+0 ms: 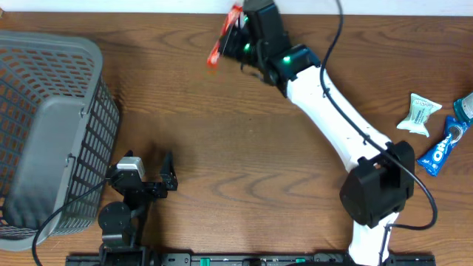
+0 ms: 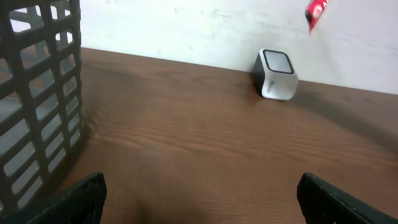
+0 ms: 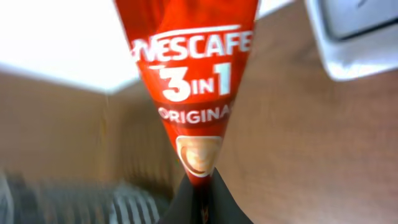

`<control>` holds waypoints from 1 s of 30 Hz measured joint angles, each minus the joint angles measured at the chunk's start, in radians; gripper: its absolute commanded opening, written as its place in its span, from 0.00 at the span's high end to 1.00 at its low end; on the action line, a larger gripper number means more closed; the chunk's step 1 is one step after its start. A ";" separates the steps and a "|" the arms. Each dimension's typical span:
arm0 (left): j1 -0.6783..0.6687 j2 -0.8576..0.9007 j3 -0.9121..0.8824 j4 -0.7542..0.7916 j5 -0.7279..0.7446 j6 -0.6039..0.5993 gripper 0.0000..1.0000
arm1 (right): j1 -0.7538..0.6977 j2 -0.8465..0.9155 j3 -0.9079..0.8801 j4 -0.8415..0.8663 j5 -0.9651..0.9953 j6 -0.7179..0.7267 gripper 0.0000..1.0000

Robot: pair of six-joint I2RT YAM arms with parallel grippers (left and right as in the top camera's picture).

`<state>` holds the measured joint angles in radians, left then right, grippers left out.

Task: Scan the item barcode
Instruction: 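Lift the red stick and hold it in front of the scanner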

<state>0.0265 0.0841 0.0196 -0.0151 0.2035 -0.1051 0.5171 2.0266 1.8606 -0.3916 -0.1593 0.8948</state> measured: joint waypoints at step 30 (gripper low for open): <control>0.000 0.000 0.000 0.000 0.000 0.000 0.02 | -0.092 0.543 0.428 0.079 0.154 0.386 0.98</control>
<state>0.0265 0.0841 0.0196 -0.0151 0.2035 -0.1051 0.4248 2.5694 2.2890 -0.3126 -0.0048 1.2812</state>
